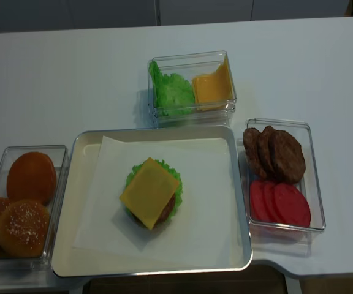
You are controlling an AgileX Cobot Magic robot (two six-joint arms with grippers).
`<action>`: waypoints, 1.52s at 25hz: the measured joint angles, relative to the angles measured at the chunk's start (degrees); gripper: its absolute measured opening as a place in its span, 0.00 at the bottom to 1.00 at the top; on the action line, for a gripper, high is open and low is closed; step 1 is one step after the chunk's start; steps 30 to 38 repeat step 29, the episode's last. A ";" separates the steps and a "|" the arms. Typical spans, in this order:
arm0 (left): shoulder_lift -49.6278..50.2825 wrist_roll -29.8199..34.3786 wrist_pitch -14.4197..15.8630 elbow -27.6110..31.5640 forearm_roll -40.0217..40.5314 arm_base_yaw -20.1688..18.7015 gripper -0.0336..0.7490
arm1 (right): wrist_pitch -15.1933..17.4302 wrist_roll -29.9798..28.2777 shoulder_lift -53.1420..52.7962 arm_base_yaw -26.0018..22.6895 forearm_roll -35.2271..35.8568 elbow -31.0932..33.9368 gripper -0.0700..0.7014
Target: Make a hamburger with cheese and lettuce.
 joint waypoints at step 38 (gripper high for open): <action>0.00 0.00 0.00 0.00 0.00 0.00 0.48 | 0.00 0.00 0.00 0.00 0.00 0.00 0.62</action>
